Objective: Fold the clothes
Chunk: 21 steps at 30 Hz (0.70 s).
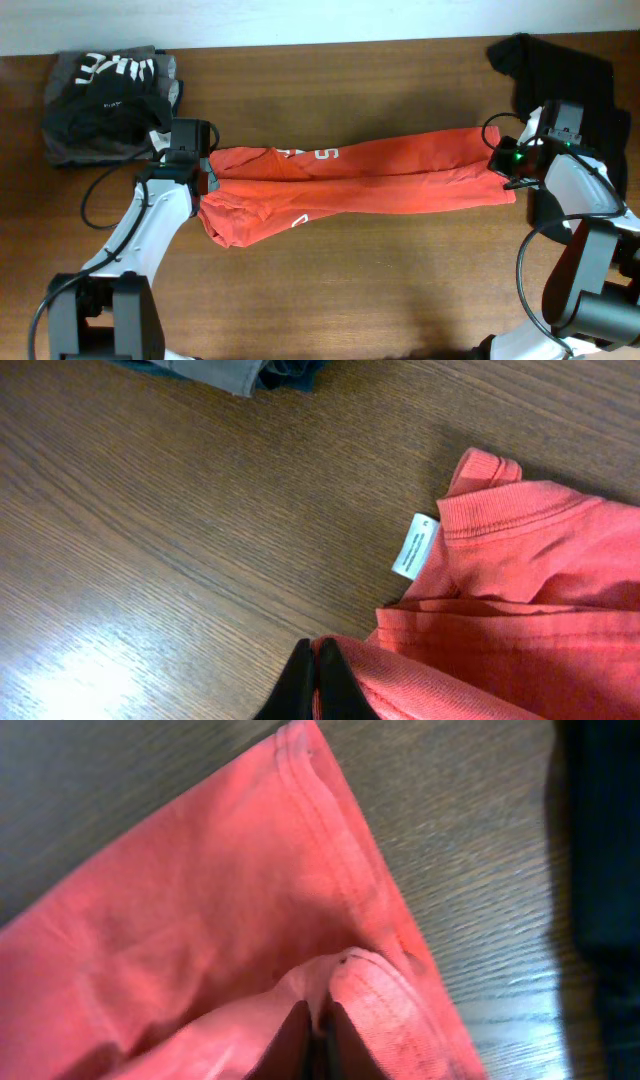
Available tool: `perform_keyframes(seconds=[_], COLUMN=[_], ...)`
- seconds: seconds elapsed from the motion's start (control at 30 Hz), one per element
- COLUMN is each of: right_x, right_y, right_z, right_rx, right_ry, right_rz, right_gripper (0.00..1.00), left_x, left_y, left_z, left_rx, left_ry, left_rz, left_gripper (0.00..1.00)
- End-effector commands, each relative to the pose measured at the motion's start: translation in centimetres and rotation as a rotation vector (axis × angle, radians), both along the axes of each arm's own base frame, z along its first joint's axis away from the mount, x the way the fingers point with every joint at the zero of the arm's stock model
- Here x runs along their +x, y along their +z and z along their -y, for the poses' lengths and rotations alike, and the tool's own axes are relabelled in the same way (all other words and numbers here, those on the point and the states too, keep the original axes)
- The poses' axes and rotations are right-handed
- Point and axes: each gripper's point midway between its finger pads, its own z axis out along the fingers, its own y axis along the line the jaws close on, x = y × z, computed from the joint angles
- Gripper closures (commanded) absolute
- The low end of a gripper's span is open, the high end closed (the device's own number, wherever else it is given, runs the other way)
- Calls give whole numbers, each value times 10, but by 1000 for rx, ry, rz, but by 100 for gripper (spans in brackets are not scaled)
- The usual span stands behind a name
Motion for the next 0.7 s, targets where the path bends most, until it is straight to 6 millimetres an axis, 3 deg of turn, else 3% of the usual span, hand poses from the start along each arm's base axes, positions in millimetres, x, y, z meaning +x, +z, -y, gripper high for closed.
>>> perform_keyframes(seconds=[0.0, 0.07, 0.13, 0.3, 0.37, 0.5, 0.53, 0.67], right_x=[5, 5, 5, 3, 3, 7, 9, 14], right_y=[3, 3, 3, 5, 6, 10, 11, 10], right_z=[6, 7, 7, 18, 22, 30, 30, 22], right_rx=[-38, -38, -43, -74, -101, -166, -171, -193], right_ry=[-12, -13, -7, 28, 66, 155, 174, 311], right_rz=[4, 4, 4, 7, 11, 35, 43, 72], right_gripper=[62, 43, 37, 36, 34, 21, 19, 19], left_x=[4, 5, 7, 13, 16, 20, 21, 22], left_y=[-3, -2, 0, 18, 25, 31, 32, 31], left_z=[-3, -4, -5, -9, -6, 5, 9, 15], left_rx=[4, 11, 20, 6, -20, -71, -84, -112], left_ry=[14, 17, 4, -8, -60, -169, -198, -221], left_rz=[6, 12, 13, 14, 1, -22, -23, -23], left_gripper=[64, 37, 26, 14, 13, 13, 9, 8])
